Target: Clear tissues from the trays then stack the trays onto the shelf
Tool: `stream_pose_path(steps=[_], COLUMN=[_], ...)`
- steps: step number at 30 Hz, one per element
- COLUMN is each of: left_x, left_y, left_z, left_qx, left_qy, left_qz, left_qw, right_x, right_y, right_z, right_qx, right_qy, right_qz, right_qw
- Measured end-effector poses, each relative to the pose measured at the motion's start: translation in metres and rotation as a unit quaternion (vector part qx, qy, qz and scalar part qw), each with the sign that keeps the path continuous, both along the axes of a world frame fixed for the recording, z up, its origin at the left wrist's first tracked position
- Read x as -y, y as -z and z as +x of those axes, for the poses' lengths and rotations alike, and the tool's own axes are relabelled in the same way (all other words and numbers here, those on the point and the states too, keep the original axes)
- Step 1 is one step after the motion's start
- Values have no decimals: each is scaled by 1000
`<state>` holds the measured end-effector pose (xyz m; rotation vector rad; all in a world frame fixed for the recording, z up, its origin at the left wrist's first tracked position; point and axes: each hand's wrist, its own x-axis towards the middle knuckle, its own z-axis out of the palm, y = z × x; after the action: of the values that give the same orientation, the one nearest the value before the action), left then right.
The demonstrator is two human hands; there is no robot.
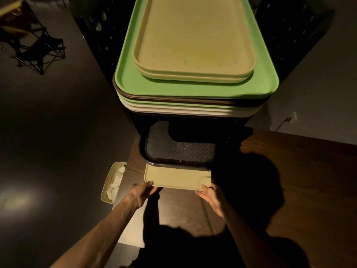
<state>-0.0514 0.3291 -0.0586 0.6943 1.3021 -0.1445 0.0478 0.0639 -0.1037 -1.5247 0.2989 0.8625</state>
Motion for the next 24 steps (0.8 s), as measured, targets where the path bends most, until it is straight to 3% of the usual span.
stream_pose_path(steps=[20,22,24], left_x=[-4,-4,-3], left_y=[-2,-5,-15], left_z=[10,9,3], left_qx=[18,13,-5], left_qy=[-21,-1,86], left_qz=[-5,-2,24], left_qw=[1000,1000,996], right_x=[-15,-17,-18], right_y=[-22,-16,-14], right_z=[6,8,10], right_qx=[-39,-72,-90], right_qy=[25,21,-7], right_qz=[-41,-68,-113], right_qw=[998,995,990])
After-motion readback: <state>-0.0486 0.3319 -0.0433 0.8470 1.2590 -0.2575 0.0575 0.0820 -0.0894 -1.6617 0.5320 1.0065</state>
